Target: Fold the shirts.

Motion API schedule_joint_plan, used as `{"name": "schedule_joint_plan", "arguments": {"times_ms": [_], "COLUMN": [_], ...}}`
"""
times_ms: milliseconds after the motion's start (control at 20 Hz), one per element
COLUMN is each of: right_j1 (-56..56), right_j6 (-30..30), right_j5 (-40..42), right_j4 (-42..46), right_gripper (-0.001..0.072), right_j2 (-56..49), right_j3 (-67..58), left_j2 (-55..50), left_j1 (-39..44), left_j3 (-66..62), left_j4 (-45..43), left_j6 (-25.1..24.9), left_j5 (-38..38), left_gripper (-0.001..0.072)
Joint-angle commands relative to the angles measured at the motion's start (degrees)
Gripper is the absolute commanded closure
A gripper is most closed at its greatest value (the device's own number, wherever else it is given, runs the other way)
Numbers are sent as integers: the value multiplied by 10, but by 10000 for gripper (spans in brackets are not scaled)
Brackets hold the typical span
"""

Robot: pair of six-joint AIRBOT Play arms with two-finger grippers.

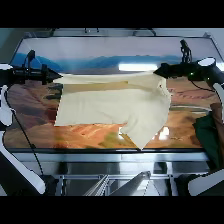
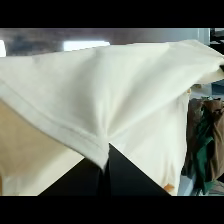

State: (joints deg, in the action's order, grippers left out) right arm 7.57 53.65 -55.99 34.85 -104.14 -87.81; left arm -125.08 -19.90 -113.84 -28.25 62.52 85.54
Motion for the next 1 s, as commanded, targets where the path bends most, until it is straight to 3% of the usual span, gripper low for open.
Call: {"name": "schedule_joint_plan", "arguments": {"times_ms": [0, 450, 500, 600, 650, 750, 800, 850, 950], "right_j1": [10, 10, 10, 15, 24, 54, 72, 87, 106], "right_j6": [-3, -10, -9, -4, 12, 39, 45, 51, 56], "right_j5": [-45, -60, -66, -86, -101, -138, -163, -190, -205], "right_j4": [57, 57, 57, 58, 62, 70, 70, 71, 79], "right_gripper": [693, 691, 682, 361, 334, 334, 336, 349, 349], "right_j2": [-8, -23, -23, -17, -9, 23, 44, 66, 123], "right_j3": [44, 108, 108, 107, 106, 104, 104, 110, 165], "left_j2": [-5, -4, -5, -4, -4, -3, 4, 21, 85], "left_j1": [-5, 11, 10, 6, 1, -20, -31, -43, -66], "left_j3": [32, 115, 111, 84, 58, -2, -18, -7, 85], "left_j4": [-43, -100, -99, -98, -97, -96, -97, -96, -98], "left_j6": [-6, -35, -35, -20, 2, 44, 62, 66, 53], "left_j5": [5, 16, 29, 53, 72, 130, 161, 169, 166], "left_gripper": [689, 688, 567, 83, 13, 28, 69, 137, 134]}}
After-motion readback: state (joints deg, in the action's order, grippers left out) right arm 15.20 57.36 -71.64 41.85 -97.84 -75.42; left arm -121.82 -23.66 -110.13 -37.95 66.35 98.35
